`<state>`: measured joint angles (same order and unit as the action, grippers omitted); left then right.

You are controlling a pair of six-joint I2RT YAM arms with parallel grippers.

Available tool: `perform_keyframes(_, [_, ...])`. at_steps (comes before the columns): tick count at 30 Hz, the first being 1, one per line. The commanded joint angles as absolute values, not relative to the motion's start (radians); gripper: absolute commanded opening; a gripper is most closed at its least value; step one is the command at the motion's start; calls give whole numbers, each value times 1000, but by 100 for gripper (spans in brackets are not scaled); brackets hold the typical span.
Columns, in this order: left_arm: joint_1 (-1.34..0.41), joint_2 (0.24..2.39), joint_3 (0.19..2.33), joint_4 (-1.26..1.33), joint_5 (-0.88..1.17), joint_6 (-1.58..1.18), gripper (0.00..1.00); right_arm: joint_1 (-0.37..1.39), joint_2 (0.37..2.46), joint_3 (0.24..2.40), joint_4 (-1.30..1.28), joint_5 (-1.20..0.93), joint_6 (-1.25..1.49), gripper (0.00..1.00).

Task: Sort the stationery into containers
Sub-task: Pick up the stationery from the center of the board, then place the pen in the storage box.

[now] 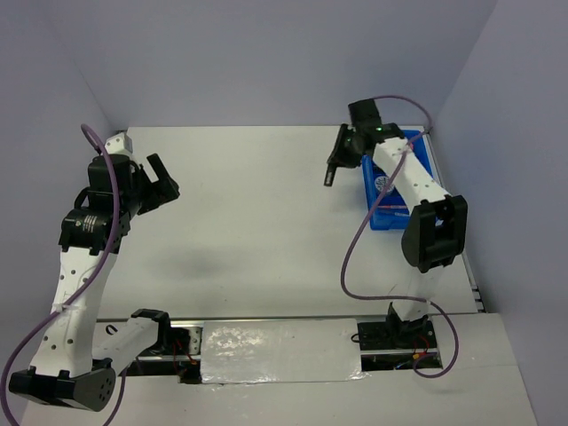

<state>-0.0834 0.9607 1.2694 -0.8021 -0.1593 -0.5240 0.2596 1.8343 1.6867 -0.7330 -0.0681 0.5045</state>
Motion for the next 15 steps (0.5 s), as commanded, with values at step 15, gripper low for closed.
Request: perform_keyframes(15, [-74, 966, 1279, -781, -91, -558, 99, -244, 1936, 1745, -658, 187, 1137, 1])
